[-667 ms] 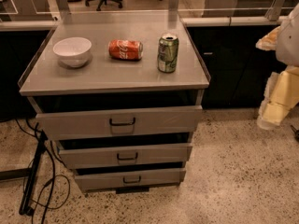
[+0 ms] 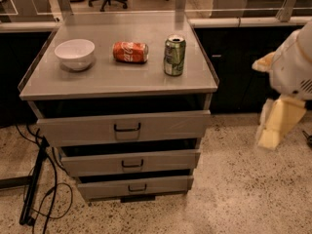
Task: Open middle drawer
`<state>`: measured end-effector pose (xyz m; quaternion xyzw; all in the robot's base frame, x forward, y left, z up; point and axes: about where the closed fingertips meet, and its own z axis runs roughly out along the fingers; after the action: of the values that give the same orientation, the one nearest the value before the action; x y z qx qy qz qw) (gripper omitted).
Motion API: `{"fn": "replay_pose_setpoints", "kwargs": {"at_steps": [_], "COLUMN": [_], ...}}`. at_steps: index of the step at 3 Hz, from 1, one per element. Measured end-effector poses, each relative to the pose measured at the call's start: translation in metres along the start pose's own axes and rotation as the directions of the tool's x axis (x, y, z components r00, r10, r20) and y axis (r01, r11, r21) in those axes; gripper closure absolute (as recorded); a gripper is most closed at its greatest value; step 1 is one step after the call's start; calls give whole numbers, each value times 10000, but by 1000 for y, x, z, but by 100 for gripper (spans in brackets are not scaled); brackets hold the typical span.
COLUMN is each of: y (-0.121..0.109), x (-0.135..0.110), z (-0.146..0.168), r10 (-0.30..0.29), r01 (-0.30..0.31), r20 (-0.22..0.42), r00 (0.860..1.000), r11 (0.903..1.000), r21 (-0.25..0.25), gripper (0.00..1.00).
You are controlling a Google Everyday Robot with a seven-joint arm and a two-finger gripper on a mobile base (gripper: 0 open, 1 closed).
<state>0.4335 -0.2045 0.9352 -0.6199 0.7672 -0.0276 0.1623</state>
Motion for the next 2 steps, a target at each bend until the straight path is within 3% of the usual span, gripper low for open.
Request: {"fn": "replay_pose_setpoints", "kwargs": {"at_steps": [1, 2], "y": [13, 31], "x": [1, 5], "z": [49, 100], "r10": [-427, -450], "r01": [428, 449], "r20": [256, 699], "r00": [9988, 9965], "r11": [9991, 9990], "r21": [-37, 33], "gripper": [0, 0]}}
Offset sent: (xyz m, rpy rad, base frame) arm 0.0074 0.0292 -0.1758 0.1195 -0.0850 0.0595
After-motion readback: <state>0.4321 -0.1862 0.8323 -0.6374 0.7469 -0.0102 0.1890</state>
